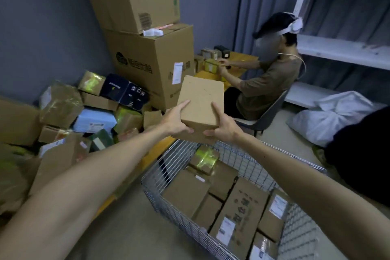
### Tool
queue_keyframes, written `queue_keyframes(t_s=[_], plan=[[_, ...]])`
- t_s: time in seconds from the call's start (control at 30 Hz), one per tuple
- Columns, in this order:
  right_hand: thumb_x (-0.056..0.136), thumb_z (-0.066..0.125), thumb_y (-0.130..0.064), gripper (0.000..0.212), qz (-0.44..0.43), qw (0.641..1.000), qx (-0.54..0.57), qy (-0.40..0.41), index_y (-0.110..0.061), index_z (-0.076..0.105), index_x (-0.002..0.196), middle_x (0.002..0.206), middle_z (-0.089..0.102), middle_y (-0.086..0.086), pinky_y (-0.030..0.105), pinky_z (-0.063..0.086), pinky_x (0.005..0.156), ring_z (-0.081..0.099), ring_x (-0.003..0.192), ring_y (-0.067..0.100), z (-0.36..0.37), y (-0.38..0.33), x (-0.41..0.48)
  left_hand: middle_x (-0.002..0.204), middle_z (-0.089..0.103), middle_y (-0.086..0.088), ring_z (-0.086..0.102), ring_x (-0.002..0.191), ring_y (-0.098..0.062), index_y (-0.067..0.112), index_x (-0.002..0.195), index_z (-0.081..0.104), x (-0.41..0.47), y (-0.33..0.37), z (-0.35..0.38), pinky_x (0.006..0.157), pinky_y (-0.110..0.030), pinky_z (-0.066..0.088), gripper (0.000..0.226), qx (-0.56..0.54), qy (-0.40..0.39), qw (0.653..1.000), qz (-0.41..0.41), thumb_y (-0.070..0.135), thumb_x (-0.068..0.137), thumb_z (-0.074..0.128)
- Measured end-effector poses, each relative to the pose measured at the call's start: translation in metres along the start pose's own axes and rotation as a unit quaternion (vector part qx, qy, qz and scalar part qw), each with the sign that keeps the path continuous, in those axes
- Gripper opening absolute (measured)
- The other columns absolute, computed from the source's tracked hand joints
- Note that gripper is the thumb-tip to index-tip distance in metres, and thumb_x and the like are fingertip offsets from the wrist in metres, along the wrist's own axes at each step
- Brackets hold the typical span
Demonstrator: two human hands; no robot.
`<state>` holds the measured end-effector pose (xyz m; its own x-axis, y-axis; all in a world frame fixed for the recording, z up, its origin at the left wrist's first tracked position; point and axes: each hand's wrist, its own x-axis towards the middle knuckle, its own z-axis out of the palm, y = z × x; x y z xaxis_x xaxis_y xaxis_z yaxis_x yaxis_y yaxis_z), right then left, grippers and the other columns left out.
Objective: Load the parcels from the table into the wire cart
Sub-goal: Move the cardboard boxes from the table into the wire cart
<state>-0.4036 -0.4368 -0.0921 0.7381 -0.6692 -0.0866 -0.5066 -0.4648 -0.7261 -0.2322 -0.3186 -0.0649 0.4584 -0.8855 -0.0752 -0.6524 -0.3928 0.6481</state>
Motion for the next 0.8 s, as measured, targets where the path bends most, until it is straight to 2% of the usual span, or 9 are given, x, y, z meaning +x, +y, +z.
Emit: queue_keyframes(t_s=[0.1,0.23,0.4,0.6,0.73,0.8], plan=[[0.075,0.083,-0.031,0.116,0.025,1.000,0.008,-0.004,-0.032,0.001,0.157,0.144,0.040,0.017,0.039,0.041,0.103,0.044,0.128,0.033,-0.005,0.036,0.009,0.154,0.036,-0.005,0.033,0.141,-0.030,0.028,0.157,0.023,0.025,0.005,0.031,0.110,-0.036,0.028,0.116,0.004,-0.035,0.999,0.008,0.025,0.064,0.093],[0.075,0.083,-0.028,0.116,0.067,0.998,0.011,-0.005,-0.030,0.001,0.157,0.146,0.040,0.017,0.034,0.040,0.098,0.045,0.129,0.034,-0.001,0.080,0.023,0.152,0.038,-0.005,0.038,0.136,-0.029,0.031,0.157,0.019,0.060,-0.001,0.069,0.104,-0.044,0.042,0.118,0.002,-0.090,0.996,0.011,0.027,0.065,0.092],[0.078,0.082,-0.027,0.113,0.109,0.994,0.007,-0.001,-0.028,0.002,0.157,0.148,0.038,0.019,0.035,0.039,0.101,0.042,0.131,0.034,0.020,0.129,0.045,0.149,0.040,0.000,0.042,0.133,-0.025,0.035,0.157,0.019,0.105,-0.032,0.116,0.107,-0.041,0.043,0.115,-0.008,-0.141,0.990,0.012,0.028,0.068,0.091],[0.079,0.081,-0.033,0.113,0.207,0.978,0.009,0.011,-0.032,-0.001,0.156,0.144,0.038,0.020,0.041,0.039,0.105,0.042,0.128,0.038,0.063,0.161,0.073,0.150,0.038,-0.005,0.044,0.133,-0.029,0.039,0.156,0.014,0.167,-0.079,0.159,0.107,-0.049,0.043,0.116,0.014,-0.243,0.970,0.014,0.032,0.068,0.090],[0.079,0.081,-0.028,0.111,0.251,0.968,0.020,0.012,-0.028,0.003,0.157,0.145,0.037,0.020,0.040,0.036,0.106,0.042,0.129,0.035,0.088,0.174,0.094,0.150,0.039,-0.004,0.043,0.133,-0.028,0.038,0.156,0.015,0.195,-0.109,0.182,0.105,-0.040,0.043,0.114,0.015,-0.286,0.958,0.019,0.033,0.070,0.089],[0.078,0.082,-0.024,0.112,0.277,0.960,0.035,0.001,-0.028,0.003,0.157,0.146,0.036,0.020,0.039,0.036,0.107,0.042,0.130,0.034,0.101,0.183,0.099,0.155,0.035,-0.004,0.037,0.139,-0.028,0.037,0.156,0.013,0.200,-0.124,0.196,0.111,-0.041,0.038,0.114,0.008,-0.307,0.951,0.018,0.032,0.070,0.088]])
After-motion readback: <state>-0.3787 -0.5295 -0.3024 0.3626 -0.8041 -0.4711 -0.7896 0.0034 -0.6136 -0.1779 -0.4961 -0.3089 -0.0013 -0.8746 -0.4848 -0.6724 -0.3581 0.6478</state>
